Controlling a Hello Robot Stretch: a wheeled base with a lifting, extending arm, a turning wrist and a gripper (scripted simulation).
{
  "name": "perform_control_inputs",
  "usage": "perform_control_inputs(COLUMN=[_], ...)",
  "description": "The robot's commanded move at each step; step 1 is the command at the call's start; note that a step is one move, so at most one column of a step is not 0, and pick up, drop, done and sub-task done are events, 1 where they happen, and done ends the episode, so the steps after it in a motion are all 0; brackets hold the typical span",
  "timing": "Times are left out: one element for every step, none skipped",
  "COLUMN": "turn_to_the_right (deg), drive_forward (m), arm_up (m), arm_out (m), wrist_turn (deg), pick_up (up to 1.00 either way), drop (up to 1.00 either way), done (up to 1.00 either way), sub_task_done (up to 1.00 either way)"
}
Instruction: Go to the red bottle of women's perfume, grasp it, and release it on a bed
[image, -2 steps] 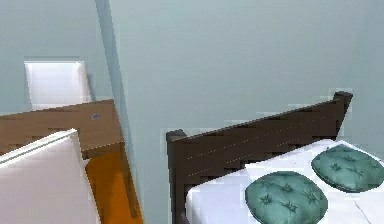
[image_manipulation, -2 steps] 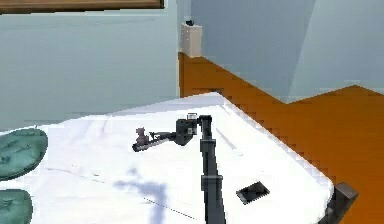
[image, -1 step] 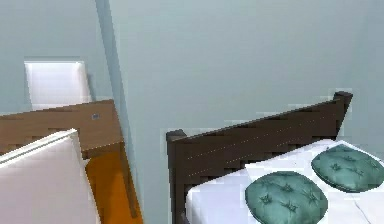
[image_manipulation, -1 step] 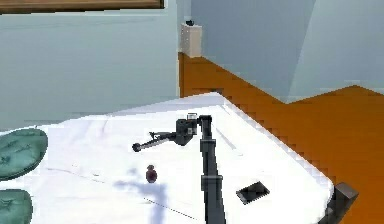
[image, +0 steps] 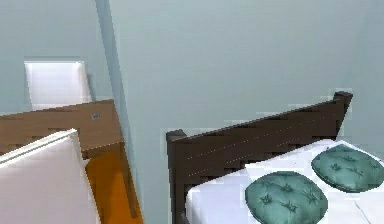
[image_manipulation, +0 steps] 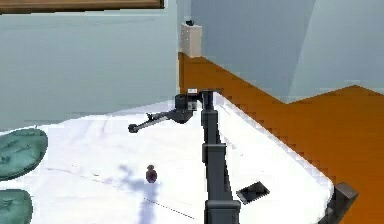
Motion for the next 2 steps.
perform_control_inputs(turn_to_the_right=[0.0,0.0], drive_forward=[0.00,0.00], arm_up=[0.00,0.00], arm_out=[-0.08,0.00], wrist_turn=[0.0,0.0], pick_up=[0.00,0.00], drop=[0.00,0.00], done=[0.00,1.00], sub_task_done=[0.00,0.00])
